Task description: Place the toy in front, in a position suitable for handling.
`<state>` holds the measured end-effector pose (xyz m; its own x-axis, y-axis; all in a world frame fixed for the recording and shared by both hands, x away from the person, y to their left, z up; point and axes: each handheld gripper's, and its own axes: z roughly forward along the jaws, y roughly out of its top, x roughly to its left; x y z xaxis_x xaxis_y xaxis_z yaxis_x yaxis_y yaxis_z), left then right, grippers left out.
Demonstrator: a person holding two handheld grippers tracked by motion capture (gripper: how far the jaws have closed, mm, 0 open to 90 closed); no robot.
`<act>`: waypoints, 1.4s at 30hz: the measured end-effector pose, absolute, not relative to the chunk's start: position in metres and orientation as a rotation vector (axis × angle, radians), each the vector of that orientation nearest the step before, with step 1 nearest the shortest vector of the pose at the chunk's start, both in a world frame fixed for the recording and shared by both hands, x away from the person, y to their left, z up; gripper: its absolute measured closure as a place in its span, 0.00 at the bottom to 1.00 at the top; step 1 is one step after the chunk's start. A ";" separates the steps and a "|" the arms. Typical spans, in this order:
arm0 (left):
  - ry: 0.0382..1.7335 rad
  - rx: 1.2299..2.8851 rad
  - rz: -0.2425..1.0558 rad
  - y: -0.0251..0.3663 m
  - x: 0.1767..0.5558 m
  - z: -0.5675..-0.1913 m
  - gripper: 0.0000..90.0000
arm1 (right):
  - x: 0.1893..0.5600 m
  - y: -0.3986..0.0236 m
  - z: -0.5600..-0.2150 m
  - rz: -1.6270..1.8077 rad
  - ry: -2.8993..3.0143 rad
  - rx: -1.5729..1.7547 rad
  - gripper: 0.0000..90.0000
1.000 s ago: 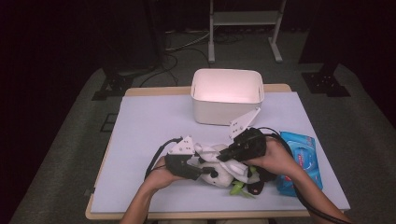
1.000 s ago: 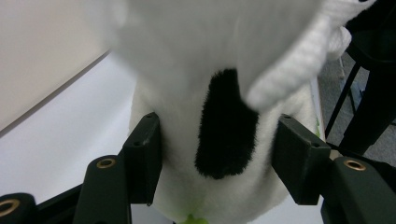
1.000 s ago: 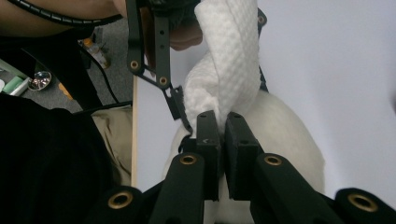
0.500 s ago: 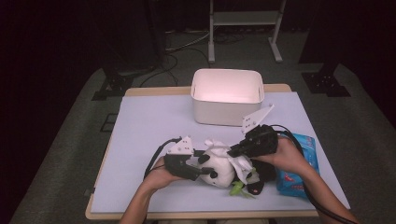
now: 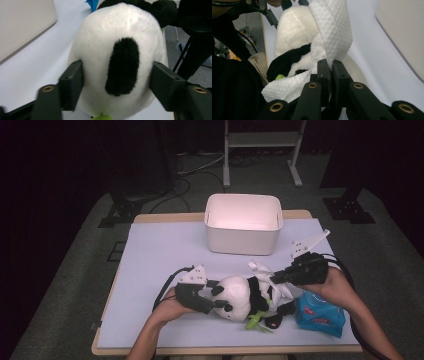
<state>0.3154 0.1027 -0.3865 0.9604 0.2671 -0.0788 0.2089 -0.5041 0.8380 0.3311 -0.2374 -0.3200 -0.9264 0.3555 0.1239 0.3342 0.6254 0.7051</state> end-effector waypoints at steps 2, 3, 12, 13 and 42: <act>0.363 2.101 0.050 0.102 0.317 -0.386 0.24 | 0.331 -0.237 -0.323 1.225 2.811 0.596 0.94; 0.375 2.086 0.026 0.102 0.318 -0.385 0.20 | 0.330 -0.237 -0.324 1.235 2.815 0.605 0.94; 0.394 2.149 -0.026 0.084 0.324 -0.377 0.07 | 0.320 -0.231 -0.324 1.190 2.844 0.547 0.94; 0.396 2.156 -0.036 0.082 0.324 -0.377 0.06 | 0.320 -0.231 -0.325 1.188 2.846 0.539 0.94; 0.071 2.190 0.432 0.063 0.323 -0.340 0.45 | 0.342 -0.228 -0.285 1.243 2.734 0.565 0.94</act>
<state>0.3226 0.0632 -0.3395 0.9379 0.2028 0.2814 -0.1021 -0.6138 0.7828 0.3420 -0.2276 -0.2854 -0.9282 0.3649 0.0733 0.2951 0.6014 0.7425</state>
